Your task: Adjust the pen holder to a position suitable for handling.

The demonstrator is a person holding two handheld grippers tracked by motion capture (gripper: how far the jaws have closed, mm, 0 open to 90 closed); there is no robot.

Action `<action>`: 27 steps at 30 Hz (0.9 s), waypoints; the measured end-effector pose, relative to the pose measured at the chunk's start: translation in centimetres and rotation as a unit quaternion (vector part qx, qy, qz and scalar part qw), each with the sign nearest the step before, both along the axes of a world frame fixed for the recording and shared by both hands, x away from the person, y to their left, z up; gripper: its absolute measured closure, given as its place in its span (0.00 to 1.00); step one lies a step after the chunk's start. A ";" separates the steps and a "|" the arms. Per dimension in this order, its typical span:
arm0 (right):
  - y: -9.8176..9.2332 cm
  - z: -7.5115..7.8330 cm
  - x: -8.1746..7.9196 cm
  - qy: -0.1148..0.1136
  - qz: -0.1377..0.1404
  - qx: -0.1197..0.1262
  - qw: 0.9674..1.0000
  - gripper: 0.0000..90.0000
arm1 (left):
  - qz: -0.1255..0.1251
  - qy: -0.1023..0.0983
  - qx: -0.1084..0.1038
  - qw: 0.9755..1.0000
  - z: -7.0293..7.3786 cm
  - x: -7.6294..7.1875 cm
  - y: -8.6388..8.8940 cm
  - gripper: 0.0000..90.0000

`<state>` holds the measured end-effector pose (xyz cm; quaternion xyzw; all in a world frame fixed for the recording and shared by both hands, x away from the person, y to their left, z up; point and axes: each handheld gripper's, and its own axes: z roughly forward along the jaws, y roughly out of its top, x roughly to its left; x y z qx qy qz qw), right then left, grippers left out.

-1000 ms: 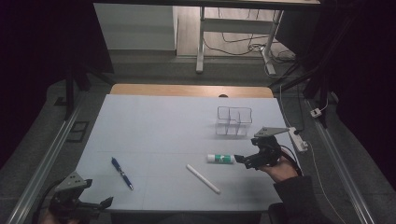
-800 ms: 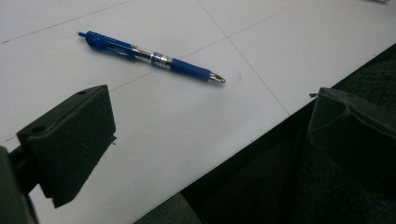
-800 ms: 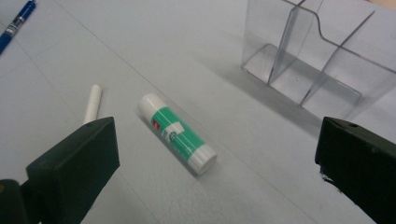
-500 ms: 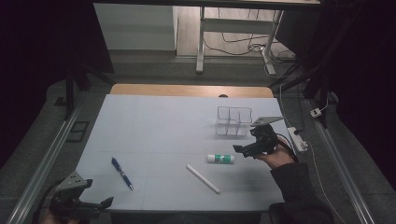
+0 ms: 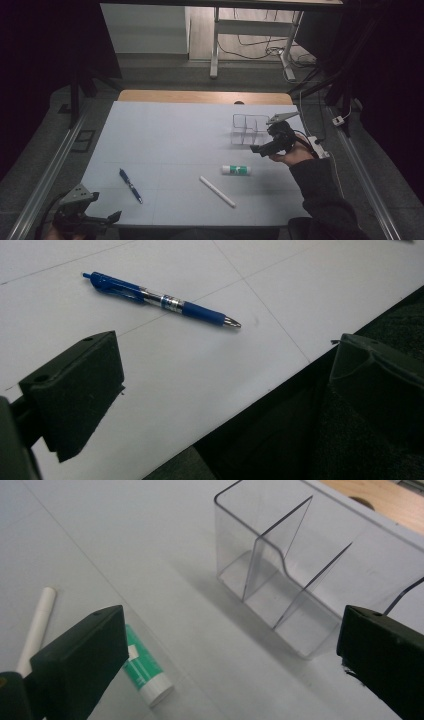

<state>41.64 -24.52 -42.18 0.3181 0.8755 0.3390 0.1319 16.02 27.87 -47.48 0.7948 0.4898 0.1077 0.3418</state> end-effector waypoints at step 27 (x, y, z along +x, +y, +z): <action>1.3 0.0 6.7 0.024 0.100 -0.044 0.994 0.63 | -0.003 0.001 -0.001 1.000 0.0 0.0 0.1 0.02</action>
